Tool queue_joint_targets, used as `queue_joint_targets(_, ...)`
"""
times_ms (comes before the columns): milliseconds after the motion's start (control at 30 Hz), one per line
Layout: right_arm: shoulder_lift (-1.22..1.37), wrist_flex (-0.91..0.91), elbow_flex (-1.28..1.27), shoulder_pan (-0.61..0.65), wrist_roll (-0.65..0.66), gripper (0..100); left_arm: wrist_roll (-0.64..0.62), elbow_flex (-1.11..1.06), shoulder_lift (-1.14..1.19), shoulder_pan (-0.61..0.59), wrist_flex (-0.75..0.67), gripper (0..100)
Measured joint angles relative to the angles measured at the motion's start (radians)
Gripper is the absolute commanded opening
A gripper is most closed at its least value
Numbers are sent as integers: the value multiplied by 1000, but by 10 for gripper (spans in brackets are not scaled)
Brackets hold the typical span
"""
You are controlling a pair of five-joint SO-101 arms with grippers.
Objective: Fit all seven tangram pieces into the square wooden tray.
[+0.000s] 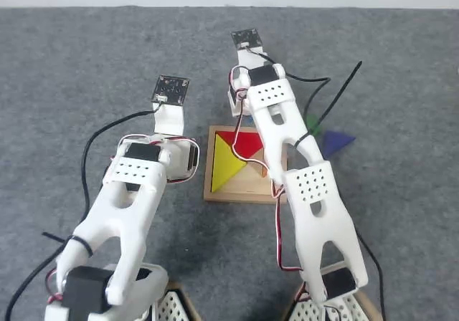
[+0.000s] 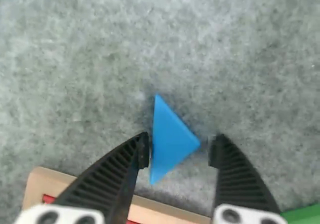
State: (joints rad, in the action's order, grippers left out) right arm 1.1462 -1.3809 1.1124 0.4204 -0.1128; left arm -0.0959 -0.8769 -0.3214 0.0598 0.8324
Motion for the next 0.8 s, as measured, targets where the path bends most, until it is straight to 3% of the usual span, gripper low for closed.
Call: queue_joint_targets(800,0,-31,9,-2,0,83,0,0,0,0,0,108)
